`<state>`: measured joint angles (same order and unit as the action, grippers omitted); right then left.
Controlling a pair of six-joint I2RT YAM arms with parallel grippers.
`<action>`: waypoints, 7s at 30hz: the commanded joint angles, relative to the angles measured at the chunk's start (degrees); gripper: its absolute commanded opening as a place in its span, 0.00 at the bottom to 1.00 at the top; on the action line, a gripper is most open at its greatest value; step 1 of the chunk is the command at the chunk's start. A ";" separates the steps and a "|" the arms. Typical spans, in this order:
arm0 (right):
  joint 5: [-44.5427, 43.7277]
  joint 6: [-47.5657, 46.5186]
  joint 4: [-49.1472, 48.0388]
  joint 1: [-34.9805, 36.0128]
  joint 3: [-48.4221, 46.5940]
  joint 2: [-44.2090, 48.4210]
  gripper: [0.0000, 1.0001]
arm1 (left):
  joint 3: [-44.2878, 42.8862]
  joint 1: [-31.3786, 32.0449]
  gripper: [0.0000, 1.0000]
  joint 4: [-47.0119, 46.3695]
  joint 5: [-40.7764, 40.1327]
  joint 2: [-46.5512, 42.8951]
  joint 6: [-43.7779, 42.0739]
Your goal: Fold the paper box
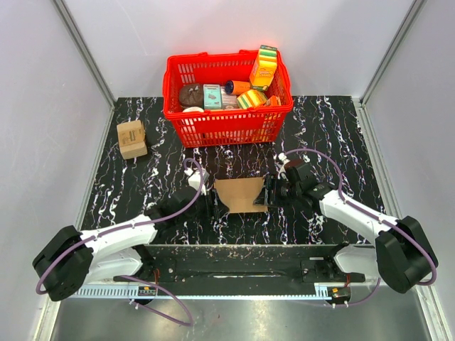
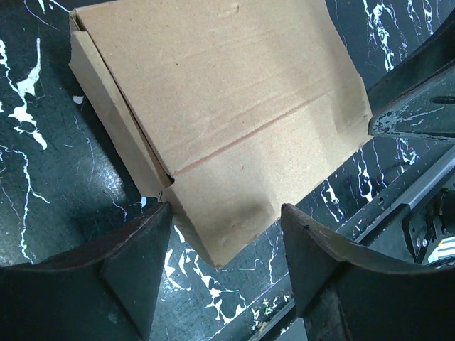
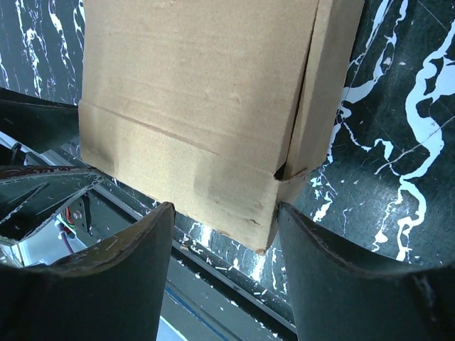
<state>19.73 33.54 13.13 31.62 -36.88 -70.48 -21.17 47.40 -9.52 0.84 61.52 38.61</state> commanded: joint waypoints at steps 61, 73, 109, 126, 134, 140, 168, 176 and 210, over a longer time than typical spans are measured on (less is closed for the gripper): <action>-4.17 -3.22 -0.03 0.46 -1.00 -3.09 0.56 | -0.63 0.24 0.63 -6.30 1.97 5.63 -2.05; -4.52 -3.48 -1.26 0.46 0.23 -2.47 0.63 | -1.33 0.24 0.63 -5.69 0.92 6.68 -3.37; 2.77 -3.57 -1.96 0.46 0.59 -3.79 0.57 | -2.30 0.24 0.63 -6.65 1.53 8.36 -3.45; 5.85 -0.58 -2.84 0.46 -0.73 -2.21 0.54 | -2.56 0.24 0.63 -5.95 2.23 6.42 -3.10; 6.99 0.30 -3.46 0.46 -1.17 -2.47 0.54 | -2.56 0.24 0.63 -6.48 2.94 5.98 -2.66; 8.40 1.44 -4.69 0.38 -1.26 -2.91 0.54 | -2.65 0.24 0.63 -7.09 3.82 5.98 -2.31; 0.16 -2.33 1.53 0.38 -1.79 -2.38 0.64 | -3.70 0.15 0.63 -3.76 2.59 5.63 -3.80; -5.75 -5.33 8.40 0.38 -4.51 -0.36 0.69 | -3.61 -0.64 0.63 -2.96 2.67 5.02 -4.33; -1.01 -3.83 -0.03 0.38 -0.82 -4.49 0.55 | -3.09 -1.17 0.62 -6.83 4.26 8.44 -3.89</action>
<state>16.64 28.99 16.78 31.64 -37.85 -74.28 -22.55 46.50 -12.21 3.55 69.52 34.94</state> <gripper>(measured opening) 0.551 0.623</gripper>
